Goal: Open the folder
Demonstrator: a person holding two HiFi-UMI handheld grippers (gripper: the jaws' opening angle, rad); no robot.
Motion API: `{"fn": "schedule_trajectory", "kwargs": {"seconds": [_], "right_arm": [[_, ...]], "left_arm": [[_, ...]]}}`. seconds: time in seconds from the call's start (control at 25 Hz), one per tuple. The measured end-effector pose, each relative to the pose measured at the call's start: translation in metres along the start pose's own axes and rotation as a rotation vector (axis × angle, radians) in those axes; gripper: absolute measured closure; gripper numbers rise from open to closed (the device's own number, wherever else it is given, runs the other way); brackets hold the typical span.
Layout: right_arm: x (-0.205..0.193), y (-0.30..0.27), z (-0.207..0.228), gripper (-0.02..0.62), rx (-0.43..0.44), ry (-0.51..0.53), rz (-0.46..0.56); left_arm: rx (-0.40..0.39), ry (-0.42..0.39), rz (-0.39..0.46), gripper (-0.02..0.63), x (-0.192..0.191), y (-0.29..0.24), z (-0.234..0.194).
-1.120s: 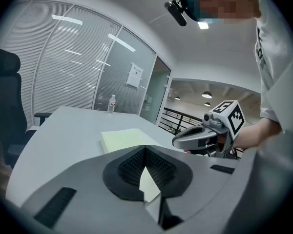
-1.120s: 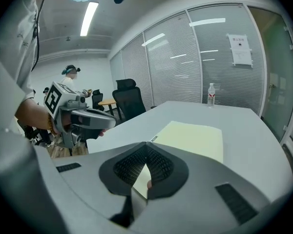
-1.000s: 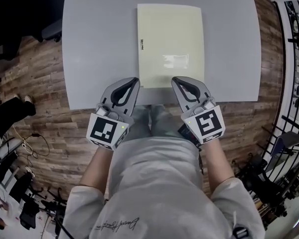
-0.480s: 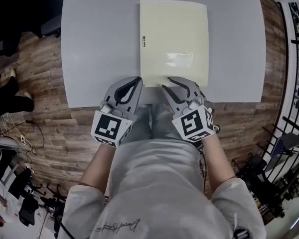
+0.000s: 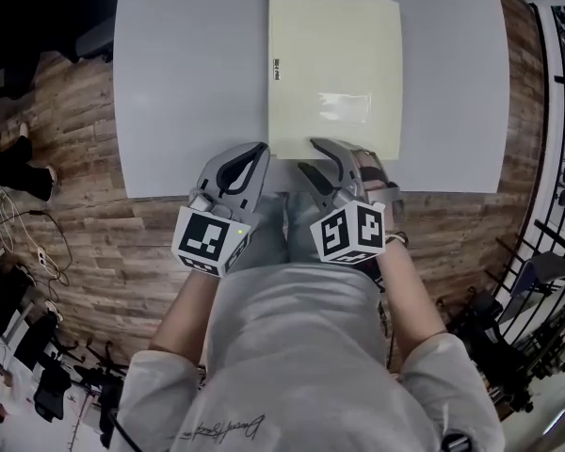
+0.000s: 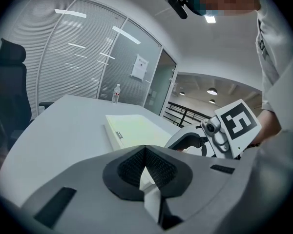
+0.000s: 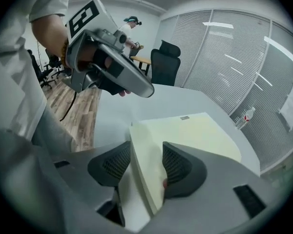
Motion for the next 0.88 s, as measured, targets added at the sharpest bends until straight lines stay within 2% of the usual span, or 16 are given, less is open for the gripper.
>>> {"fn": "schedule_trajectory", "kwargs": {"seconds": [0.16,0.48,0.64,0.8,0.88], "right_arm": [[-0.003,-0.006,-0.007,0.359,-0.019,0.073,-0.025],[-0.011,-0.015,-0.005,0.360,-0.102,0.185,-0.073],[-0.006,-0.011,-0.003,0.423,-0.117,0.117,-0.044],[-0.003,-0.008,0.001,0.439,-0.091,-0.033,0.007],[-0.001,-0.006,0.002,0.453,-0.090,-0.061,0.028]], "left_arm": [[0.005,0.005,-0.005,0.597,-0.004,0.003,0.000],[0.009,0.015,-0.013,0.597,-0.008,0.004,0.001],[0.010,0.018,-0.025,0.597,-0.013,0.001,-0.001],[0.017,0.030,-0.053,0.597,-0.028,-0.004,-0.004],[0.013,0.032,-0.068,0.597,-0.036,-0.009,-0.004]]}}
Point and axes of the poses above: the fingertips, and each gripper's own axes: y backward along the fingers, z to its right, x out of its top, the point moved 5 cm from there along y, backward along the fingers, and after that the axes turned 13 degrees about z, right-handed, at the moved point
